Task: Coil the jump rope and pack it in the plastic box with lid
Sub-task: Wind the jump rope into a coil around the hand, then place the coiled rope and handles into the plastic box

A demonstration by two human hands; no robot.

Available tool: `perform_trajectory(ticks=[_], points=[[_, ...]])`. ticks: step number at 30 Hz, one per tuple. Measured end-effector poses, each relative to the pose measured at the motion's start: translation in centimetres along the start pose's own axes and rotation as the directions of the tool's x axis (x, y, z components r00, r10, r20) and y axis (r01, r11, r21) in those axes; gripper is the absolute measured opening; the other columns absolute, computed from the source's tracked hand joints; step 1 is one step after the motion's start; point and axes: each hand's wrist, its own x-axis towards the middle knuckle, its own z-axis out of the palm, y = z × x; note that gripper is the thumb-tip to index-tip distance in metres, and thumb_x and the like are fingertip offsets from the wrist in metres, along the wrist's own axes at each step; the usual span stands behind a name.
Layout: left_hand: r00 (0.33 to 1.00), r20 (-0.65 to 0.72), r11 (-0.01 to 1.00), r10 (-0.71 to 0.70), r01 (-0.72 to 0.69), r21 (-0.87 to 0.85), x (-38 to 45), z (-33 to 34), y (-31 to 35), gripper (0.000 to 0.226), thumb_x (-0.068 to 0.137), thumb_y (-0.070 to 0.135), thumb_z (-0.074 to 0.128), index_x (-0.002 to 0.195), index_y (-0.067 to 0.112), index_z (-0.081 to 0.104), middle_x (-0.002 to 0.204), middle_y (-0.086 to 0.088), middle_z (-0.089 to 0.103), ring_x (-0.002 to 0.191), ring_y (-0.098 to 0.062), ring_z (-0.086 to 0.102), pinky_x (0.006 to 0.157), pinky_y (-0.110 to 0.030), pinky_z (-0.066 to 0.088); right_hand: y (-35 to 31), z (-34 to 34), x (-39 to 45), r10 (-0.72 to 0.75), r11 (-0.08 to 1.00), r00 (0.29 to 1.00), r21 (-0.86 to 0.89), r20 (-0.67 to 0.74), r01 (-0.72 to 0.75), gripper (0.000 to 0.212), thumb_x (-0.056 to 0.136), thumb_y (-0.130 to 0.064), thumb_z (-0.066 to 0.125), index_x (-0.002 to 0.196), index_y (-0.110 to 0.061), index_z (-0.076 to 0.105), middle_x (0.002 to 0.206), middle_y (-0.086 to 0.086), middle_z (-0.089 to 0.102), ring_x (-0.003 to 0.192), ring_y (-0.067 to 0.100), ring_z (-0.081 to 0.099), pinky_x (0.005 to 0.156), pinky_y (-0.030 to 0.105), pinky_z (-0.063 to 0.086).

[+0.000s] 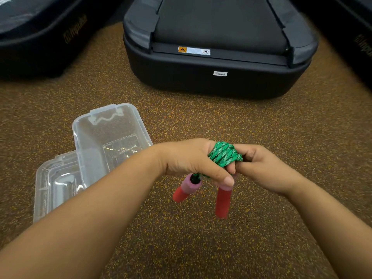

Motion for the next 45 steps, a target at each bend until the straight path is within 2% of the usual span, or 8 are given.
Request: perform_trajectory(ticks=[7,11,15,20,26,33,36,45], points=[[0.911,-0.405,0.955,0.076,0.051,0.293,1.8,2.1,-0.9,0.019,0.074,0.020,0.066,0.090,0.013,0.058,0.065,0.004,0.061,0.054,-0.017,0.049,0.055,-0.039,0.044,0.1,1.2,0.6,-0.196,0.896,0.942,-0.440,-0.271,0.060,0.035,0.074,-0.002,0.047,0.101,-0.024,0.055,0.084,-0.002,0.065,0.072,0.010,0.058,0.063,0.008,0.040],[0.914,-0.366,0.786,0.177,0.092,0.611,1.8,3.1,0.2,0.014,0.080,0.017,0.054,0.091,0.010,0.052,0.081,-0.005,0.057,0.069,-0.021,0.056,0.063,-0.041,0.050,0.8,1.2,0.7,-0.273,0.881,0.908,-0.462,-0.319,0.103,0.051,0.063,-0.002,0.048,0.105,-0.029,0.051,0.096,-0.011,0.062,0.086,0.002,0.055,0.072,0.009,0.038],[0.905,-0.344,0.587,0.250,0.141,0.797,1.8,3.7,1.1,0.010,0.083,0.012,0.053,0.080,0.012,0.044,0.082,-0.004,0.051,0.076,-0.022,0.046,0.066,-0.030,0.031,0.6,1.4,0.4,-0.300,0.877,0.879,-0.470,-0.370,0.101,0.054,0.059,-0.002,0.048,0.103,-0.032,0.048,0.092,-0.017,0.060,0.086,-0.005,0.054,0.067,0.006,0.036],[0.914,-0.400,0.886,0.067,0.129,0.445,1.2,2.6,1.4,0.011,0.074,0.013,0.065,0.084,0.015,0.065,0.055,0.003,0.061,0.047,-0.017,0.053,0.041,-0.036,0.050,1.1,1.5,-0.2,-0.261,0.833,0.904,-0.552,-0.339,0.034,0.042,0.075,-0.018,0.046,0.107,-0.043,0.037,0.092,-0.007,0.057,0.076,0.005,0.051,0.065,0.017,0.039],[0.770,-0.583,0.835,0.258,0.126,0.536,1.5,2.5,0.5,0.020,0.075,0.007,0.064,0.075,0.024,0.055,0.059,0.009,0.054,0.054,-0.008,0.055,0.051,-0.027,0.043,1.5,1.6,-0.8,-0.204,0.808,0.908,-0.587,-0.367,-0.055,0.032,0.087,-0.017,0.043,0.118,-0.025,0.038,0.093,-0.009,0.055,0.081,0.013,0.054,0.067,0.028,0.033],[0.728,-0.663,0.944,0.177,0.064,0.322,2.0,0.9,0.1,0.022,0.082,0.011,0.069,0.091,0.030,0.060,0.091,-0.004,0.071,0.082,-0.031,0.071,0.070,-0.049,0.059,0.4,1.7,-0.1,-0.113,0.896,0.910,-0.437,-0.399,-0.080,0.016,0.095,-0.013,0.044,0.105,-0.025,0.041,0.080,-0.005,0.060,0.073,0.001,0.057,0.058,0.018,0.040],[0.709,-0.687,0.963,0.158,0.043,0.266,2.1,-0.1,-0.1,0.025,0.075,0.017,0.074,0.092,0.034,0.066,0.097,0.003,0.073,0.094,-0.020,0.069,0.085,-0.045,0.056,0.1,1.3,0.1,-0.045,0.957,0.916,-0.280,-0.398,-0.075,0.008,0.094,-0.018,0.050,0.100,-0.022,0.052,0.079,0.001,0.065,0.065,-0.003,0.055,0.061,0.021,0.045],[0.754,-0.657,1.000,0.019,-0.002,0.026,1.5,-0.4,0.2,0.016,0.086,0.002,0.063,0.098,0.010,0.071,0.094,-0.017,0.070,0.087,-0.027,0.064,0.074,-0.036,0.051,0.0,1.7,0.7,-0.050,0.903,0.911,0.371,-0.409,0.216,0.054,0.071,-0.026,0.066,0.123,-0.019,0.055,0.103,-0.009,0.073,0.099,0.006,0.066,0.087,0.023,0.052]])
